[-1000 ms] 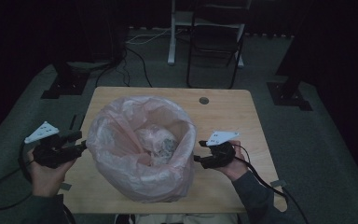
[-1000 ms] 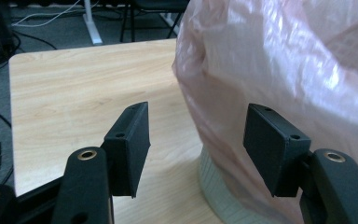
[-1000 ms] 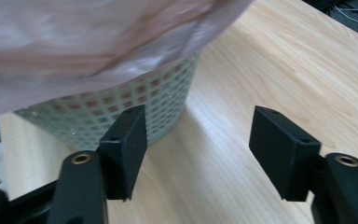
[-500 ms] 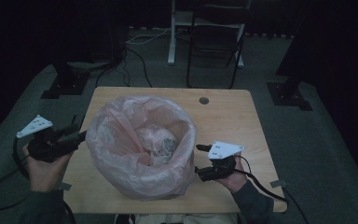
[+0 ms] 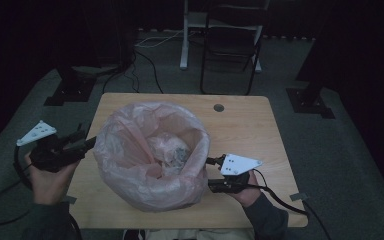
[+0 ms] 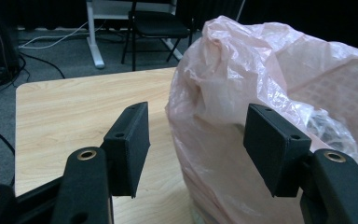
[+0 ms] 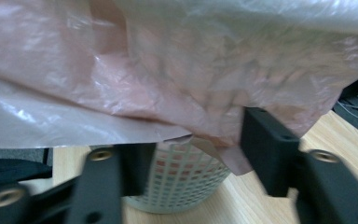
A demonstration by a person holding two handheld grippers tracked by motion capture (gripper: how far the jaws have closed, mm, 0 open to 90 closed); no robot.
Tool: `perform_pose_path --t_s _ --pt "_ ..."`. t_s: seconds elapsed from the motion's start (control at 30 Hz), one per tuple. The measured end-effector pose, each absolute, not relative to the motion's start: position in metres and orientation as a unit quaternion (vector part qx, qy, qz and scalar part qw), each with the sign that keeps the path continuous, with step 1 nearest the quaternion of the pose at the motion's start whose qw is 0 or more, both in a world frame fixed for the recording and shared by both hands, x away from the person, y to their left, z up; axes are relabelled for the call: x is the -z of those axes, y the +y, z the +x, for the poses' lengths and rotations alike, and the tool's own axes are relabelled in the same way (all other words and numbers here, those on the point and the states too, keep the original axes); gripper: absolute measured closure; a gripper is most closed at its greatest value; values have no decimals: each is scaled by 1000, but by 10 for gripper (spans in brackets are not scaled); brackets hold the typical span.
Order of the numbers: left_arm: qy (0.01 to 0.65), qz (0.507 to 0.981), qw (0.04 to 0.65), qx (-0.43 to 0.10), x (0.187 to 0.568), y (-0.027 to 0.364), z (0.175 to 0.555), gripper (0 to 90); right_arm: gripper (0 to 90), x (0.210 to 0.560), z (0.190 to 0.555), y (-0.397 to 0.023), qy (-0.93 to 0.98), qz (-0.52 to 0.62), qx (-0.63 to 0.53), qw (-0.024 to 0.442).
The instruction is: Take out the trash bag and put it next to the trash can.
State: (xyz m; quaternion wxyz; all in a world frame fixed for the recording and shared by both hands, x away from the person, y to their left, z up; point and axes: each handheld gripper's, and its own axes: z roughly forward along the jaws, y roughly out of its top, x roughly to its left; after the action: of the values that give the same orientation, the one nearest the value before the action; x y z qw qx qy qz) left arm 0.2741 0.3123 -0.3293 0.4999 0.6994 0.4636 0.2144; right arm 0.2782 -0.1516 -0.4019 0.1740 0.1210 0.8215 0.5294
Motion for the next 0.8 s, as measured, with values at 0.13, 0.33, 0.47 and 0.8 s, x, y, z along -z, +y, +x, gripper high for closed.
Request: perform_pose_path --t_s 0.13,0.33,0.47,0.8 --pt "460 702 500 -215 328 309 274 410 731 398 277 -157 813 122 -539 184" --pt "452 704 503 -216 324 304 276 410 881 384 277 -169 799 134 -551 197" --pt "448 706 504 -217 321 300 277 410 882 369 275 -180 784 143 -564 216" --pt "435 707 513 -219 311 295 279 410 883 338 270 -192 748 138 -602 243"
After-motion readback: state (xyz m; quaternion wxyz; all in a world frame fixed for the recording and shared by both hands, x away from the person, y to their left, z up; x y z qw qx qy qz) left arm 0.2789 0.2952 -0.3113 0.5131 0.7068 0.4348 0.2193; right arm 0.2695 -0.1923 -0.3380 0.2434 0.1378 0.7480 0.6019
